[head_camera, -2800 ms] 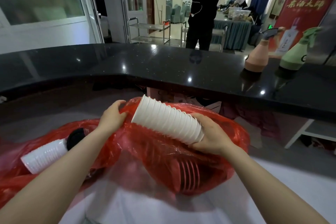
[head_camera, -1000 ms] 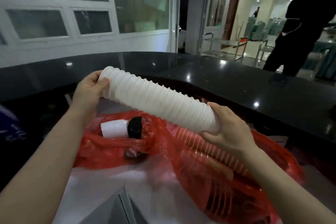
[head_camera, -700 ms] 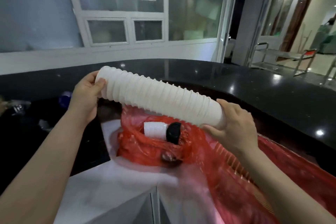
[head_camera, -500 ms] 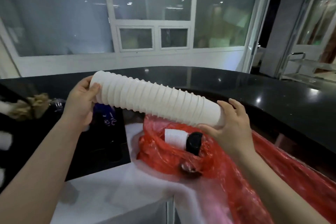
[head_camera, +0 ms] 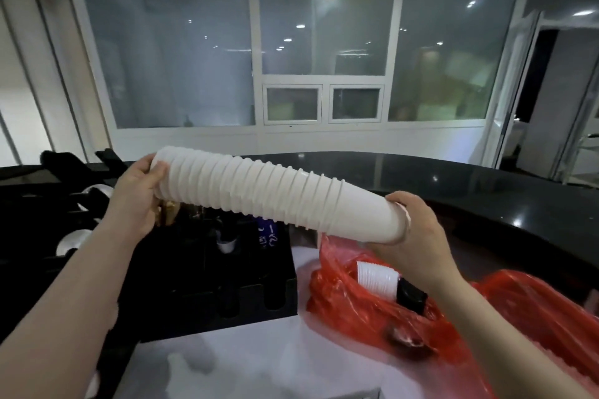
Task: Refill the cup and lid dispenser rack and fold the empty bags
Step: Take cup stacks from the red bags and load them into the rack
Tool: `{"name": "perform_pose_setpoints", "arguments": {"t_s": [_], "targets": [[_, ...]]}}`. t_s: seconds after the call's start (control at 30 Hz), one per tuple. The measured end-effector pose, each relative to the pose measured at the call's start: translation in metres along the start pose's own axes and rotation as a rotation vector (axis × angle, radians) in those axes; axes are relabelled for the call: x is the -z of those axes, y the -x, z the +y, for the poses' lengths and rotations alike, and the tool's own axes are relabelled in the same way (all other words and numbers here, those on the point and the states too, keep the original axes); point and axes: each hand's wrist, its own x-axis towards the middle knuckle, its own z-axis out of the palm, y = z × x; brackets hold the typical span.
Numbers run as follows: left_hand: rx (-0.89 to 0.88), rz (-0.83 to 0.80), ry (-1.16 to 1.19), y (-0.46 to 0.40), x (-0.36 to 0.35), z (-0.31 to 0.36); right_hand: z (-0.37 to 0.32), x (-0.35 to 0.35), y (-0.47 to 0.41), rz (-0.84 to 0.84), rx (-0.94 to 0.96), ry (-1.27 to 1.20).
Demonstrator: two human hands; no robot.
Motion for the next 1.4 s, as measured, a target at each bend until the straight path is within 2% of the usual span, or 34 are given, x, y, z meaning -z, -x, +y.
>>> {"name": "perform_pose_setpoints", "arguments": {"t_s": [0.27,0.5,0.57,0.67,0.77,0.93,1.0,1.1,1.23,1.4], "targets": [[0.000,-0.062,-0.097,-0.016,0.077,0.025,-0.057,-0.041,0.027,0.046,-0.010,-0.173],[0.068,-0.068,-0.069,-0.023,0.126,0.022,-0.116,-0.084,0.050,0.122,-0.195,-0.555],[0.069,-0.073,-0.067,-0.025,0.135,0.026,-0.131,-0.095,0.052,0.125,-0.268,-0.691],[0.074,-0.058,-0.075,-0.027,0.146,0.032,-0.156,-0.111,0.047,0.150,-0.377,-1.046],[0.104,0.021,-0.052,-0.032,0.149,0.036,-0.183,-0.118,0.034,0.093,-0.369,-1.302],[0.138,0.087,0.033,-0.030,0.147,0.050,-0.223,-0.111,0.007,0.023,-0.323,-1.309],[0.126,0.052,-0.011,-0.029,0.147,0.060,-0.237,-0.109,-0.003,0.036,-0.294,-1.275],[0.197,0.062,-0.061,-0.025,0.150,0.064,-0.255,-0.110,-0.017,0.050,-0.257,-1.204],[0.281,0.030,-0.032,-0.018,0.160,0.063,-0.286,-0.116,-0.040,0.020,-0.078,-1.088],[0.332,0.142,0.022,-0.031,0.172,0.066,-0.326,-0.129,-0.059,-0.071,0.155,-0.862]]}}
